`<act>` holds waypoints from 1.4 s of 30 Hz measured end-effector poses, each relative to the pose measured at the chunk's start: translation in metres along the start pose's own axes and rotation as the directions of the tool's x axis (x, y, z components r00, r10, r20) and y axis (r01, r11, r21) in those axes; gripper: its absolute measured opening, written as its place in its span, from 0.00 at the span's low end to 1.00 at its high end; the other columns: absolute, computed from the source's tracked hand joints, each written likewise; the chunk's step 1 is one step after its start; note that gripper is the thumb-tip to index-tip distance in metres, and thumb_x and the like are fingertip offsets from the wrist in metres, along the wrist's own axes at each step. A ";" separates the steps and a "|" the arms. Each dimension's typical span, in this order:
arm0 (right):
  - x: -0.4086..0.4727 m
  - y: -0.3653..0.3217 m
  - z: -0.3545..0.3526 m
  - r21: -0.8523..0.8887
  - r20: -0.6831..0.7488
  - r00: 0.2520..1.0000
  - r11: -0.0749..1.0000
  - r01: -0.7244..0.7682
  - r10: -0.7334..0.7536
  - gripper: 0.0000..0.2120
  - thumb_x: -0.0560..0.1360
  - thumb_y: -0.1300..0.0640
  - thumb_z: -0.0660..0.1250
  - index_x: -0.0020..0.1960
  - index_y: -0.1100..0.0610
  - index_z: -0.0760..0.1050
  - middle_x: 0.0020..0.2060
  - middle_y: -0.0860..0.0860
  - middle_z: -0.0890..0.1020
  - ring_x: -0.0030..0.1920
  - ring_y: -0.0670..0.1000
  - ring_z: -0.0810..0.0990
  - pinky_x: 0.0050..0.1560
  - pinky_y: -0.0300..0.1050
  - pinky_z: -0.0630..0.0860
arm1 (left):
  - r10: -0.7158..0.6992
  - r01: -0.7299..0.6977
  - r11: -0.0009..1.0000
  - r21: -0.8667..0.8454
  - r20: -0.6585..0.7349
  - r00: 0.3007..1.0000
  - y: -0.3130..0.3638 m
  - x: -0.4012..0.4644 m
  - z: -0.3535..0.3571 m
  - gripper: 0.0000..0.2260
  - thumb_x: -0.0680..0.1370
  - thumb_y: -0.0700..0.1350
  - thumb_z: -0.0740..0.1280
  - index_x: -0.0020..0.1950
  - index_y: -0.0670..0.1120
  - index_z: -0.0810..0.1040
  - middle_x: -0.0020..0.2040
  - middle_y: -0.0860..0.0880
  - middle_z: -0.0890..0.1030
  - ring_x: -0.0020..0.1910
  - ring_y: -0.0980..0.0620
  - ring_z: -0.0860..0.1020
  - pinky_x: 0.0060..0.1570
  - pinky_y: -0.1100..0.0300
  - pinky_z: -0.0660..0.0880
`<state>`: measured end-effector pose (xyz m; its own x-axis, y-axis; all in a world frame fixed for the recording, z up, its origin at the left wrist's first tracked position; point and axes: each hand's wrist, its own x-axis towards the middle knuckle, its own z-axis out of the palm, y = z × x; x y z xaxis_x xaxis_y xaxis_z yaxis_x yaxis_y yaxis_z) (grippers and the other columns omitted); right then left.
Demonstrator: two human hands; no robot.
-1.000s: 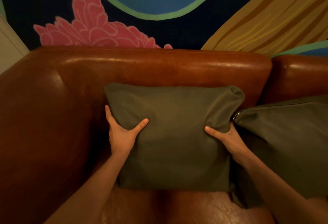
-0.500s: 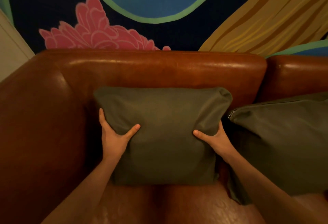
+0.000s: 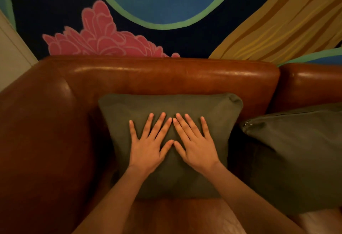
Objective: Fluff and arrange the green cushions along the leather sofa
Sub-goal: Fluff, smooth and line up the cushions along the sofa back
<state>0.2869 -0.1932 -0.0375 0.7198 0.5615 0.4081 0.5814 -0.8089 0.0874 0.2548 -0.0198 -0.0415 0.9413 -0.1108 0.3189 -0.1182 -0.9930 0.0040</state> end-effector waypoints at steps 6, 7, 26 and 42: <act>0.019 0.036 0.014 -0.054 0.069 0.996 0.996 0.068 -0.064 0.33 0.78 0.38 0.51 0.77 0.54 0.59 0.77 0.49 0.59 0.76 0.49 0.57 0.73 0.56 0.54 | 0.034 -0.033 0.999 0.021 -0.034 0.999 -0.020 0.021 0.016 0.27 0.78 0.60 0.51 0.76 0.55 0.55 0.77 0.54 0.56 0.76 0.49 0.54 0.69 0.31 0.46; 0.022 0.037 0.017 -0.055 0.061 0.996 0.996 0.064 -0.060 0.33 0.78 0.38 0.51 0.77 0.54 0.58 0.77 0.49 0.58 0.76 0.49 0.56 0.74 0.57 0.54 | 0.035 -0.034 0.999 0.017 -0.041 0.999 -0.020 0.025 0.019 0.27 0.78 0.60 0.51 0.76 0.55 0.54 0.77 0.55 0.55 0.76 0.49 0.54 0.69 0.31 0.46; 0.005 0.042 -0.024 0.029 0.108 0.985 0.990 0.135 -0.138 0.28 0.79 0.42 0.54 0.75 0.53 0.63 0.75 0.51 0.65 0.75 0.53 0.61 0.73 0.55 0.55 | -0.001 0.002 1.000 -0.003 0.125 0.992 -0.012 0.004 -0.010 0.28 0.79 0.63 0.42 0.76 0.54 0.58 0.76 0.53 0.59 0.76 0.47 0.54 0.69 0.30 0.47; -0.154 0.278 -0.155 -0.180 0.128 0.907 0.909 -0.376 0.400 0.20 0.72 0.46 0.58 0.56 0.52 0.80 0.55 0.51 0.82 0.60 0.56 0.79 0.66 0.53 0.60 | 0.000 0.089 0.916 -0.391 0.221 0.975 0.267 0.079 -0.078 0.45 0.65 0.78 0.48 0.75 0.60 0.38 0.76 0.56 0.36 0.75 0.51 0.34 0.73 0.48 0.37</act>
<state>0.2788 -0.5318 0.0652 0.9344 0.2080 0.2891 0.1898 -0.9777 0.0898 0.2728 -0.2909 0.0589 0.9879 -0.1174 0.1012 -0.1485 -0.9035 0.4021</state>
